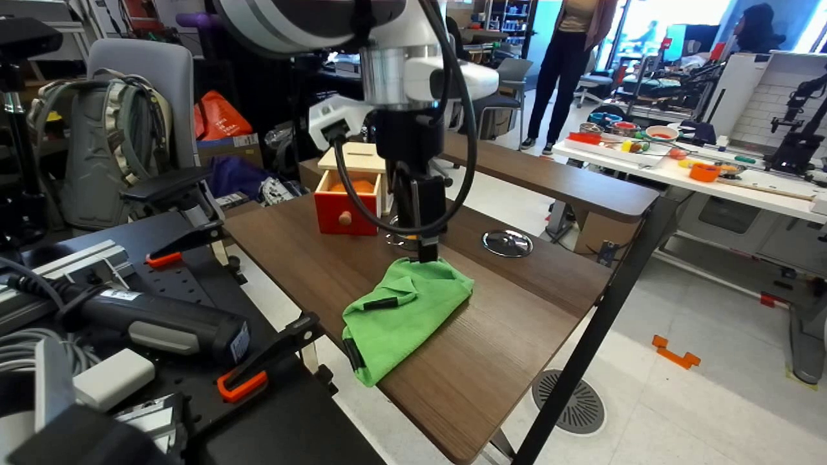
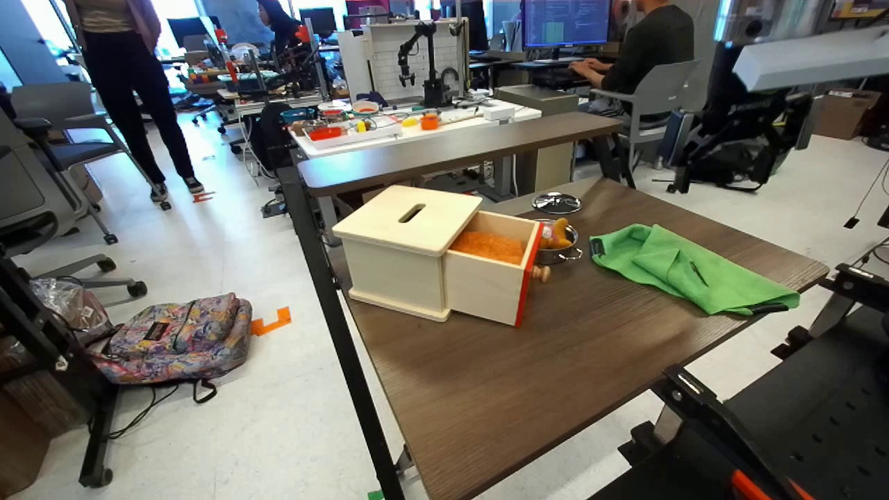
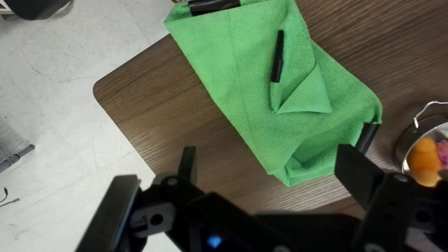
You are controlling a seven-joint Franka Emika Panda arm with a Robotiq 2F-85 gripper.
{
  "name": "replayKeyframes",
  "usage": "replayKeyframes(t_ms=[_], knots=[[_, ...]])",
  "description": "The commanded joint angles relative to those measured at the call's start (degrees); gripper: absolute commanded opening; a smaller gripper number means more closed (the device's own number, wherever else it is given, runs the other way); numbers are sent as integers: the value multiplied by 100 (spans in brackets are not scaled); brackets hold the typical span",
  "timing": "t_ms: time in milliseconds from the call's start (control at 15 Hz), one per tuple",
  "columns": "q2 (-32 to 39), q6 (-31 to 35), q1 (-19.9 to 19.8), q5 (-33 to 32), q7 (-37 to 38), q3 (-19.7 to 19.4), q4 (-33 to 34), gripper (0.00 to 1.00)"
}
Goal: Fold the green towel
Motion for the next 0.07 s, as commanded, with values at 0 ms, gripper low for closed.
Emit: replayKeyframes(t_ms=[0], knots=[[-109, -22, -209, -106, 25, 163, -41, 100]])
